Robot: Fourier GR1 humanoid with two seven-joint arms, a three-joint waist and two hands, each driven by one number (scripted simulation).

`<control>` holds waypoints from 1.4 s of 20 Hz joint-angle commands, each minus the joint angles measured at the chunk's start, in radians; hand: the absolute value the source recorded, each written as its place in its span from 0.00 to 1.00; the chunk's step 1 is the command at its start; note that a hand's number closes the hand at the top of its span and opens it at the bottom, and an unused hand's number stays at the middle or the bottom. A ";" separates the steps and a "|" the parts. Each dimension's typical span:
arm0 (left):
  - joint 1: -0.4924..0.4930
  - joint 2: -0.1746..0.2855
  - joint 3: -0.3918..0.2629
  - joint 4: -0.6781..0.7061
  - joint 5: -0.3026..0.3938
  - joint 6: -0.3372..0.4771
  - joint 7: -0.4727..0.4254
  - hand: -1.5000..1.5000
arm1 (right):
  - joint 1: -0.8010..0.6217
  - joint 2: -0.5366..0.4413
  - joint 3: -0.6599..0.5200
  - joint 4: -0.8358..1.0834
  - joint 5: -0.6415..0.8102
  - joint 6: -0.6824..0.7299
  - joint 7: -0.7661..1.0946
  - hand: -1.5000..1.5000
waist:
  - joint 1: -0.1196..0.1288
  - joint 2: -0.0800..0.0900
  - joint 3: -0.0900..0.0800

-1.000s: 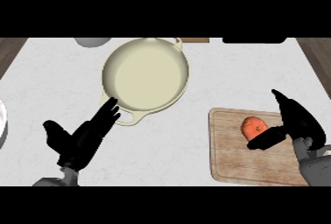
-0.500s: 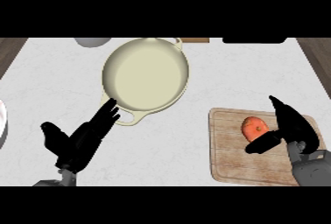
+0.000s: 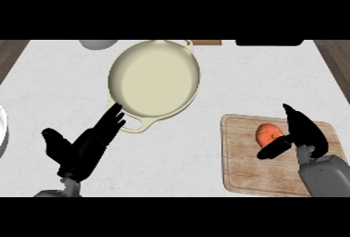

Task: Pick the squash from the cutting board and place it in the pot

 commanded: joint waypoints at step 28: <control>0.025 -0.049 0.078 0.031 -0.060 -0.100 -0.025 0.50 | 0.052 0.446 0.384 0.008 0.403 -0.114 0.118 1.00 | 0.005 -0.001 -0.001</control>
